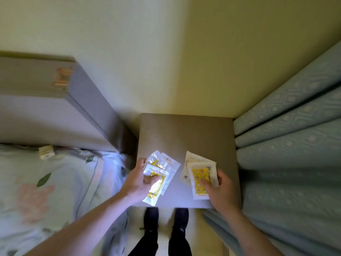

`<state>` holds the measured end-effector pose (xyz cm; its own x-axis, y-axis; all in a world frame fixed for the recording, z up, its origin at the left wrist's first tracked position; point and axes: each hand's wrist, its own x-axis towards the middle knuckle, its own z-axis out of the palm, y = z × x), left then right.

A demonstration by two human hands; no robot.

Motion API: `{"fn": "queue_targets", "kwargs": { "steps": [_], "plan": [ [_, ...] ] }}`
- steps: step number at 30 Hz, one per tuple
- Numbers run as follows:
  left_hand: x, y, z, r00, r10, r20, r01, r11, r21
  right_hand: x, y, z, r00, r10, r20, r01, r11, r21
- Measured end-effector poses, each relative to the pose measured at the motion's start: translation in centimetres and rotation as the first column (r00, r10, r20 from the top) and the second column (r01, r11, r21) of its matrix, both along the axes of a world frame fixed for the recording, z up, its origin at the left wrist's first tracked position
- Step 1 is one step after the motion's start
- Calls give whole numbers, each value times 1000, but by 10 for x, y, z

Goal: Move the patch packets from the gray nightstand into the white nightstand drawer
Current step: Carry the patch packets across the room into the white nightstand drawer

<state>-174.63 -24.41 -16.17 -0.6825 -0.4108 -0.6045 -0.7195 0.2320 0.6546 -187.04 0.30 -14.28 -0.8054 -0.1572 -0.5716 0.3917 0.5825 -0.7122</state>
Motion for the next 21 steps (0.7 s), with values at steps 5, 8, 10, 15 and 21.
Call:
{"fn": "queue_targets", "kwargs": {
  "steps": [5,8,10,15,21],
  "plan": [
    [66,17,80,997,-67,-39,66,998,-20,58,19,98,1000,-4,-26,4,1000,8],
    [99,26,125,995,-67,-76,67,998,-14,91,32,149,997,0,-80,-1,1000,-4],
    [117,35,155,993,-51,-103,47,998,-46,112,41,176,994,19,-110,-20,1000,-11],
    [152,60,220,989,-17,-148,-8,986,-164,148,61,225,978,116,-175,-127,991,-50],
    [202,97,273,951,175,-254,-228,953,-198,165,74,270,916,305,-262,-338,937,-92]
  ]
}}
